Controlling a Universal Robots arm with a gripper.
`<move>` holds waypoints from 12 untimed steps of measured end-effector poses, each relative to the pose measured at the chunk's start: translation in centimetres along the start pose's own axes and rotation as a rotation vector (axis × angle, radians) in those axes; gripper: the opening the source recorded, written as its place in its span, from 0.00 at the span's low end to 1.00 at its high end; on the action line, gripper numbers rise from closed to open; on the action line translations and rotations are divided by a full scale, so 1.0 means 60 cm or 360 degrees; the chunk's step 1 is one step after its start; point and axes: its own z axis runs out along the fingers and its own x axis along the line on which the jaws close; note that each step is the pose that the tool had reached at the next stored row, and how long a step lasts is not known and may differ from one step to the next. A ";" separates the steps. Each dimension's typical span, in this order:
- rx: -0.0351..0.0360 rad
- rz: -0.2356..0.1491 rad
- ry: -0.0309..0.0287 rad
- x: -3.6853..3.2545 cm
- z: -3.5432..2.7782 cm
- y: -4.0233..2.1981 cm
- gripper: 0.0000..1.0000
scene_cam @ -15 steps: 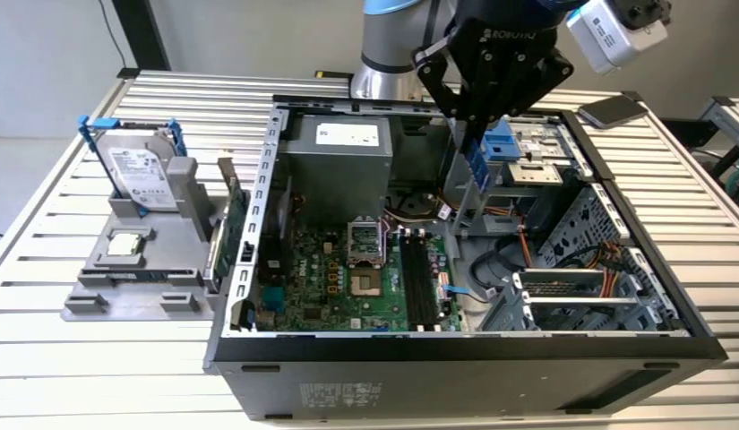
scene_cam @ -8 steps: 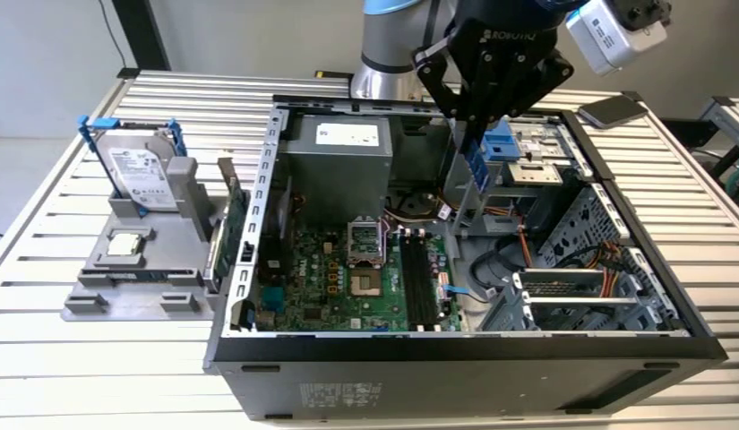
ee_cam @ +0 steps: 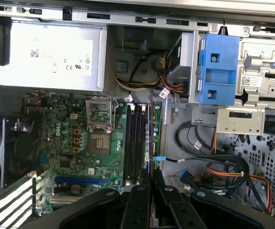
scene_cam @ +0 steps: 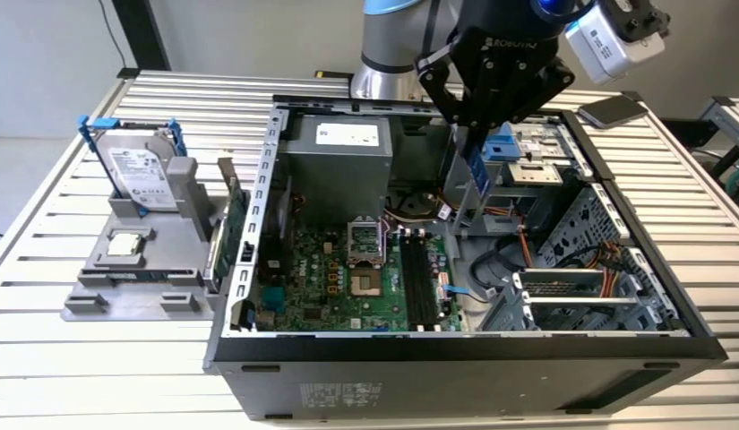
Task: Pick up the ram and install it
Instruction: 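Insert the ram into the slot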
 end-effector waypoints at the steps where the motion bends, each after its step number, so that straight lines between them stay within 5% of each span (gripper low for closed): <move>1: 0.0000 0.0010 0.00000 -0.001 0.001 0.000 0.00; 12: 0.0001 0.0028 0.00000 -0.007 0.017 0.000 0.00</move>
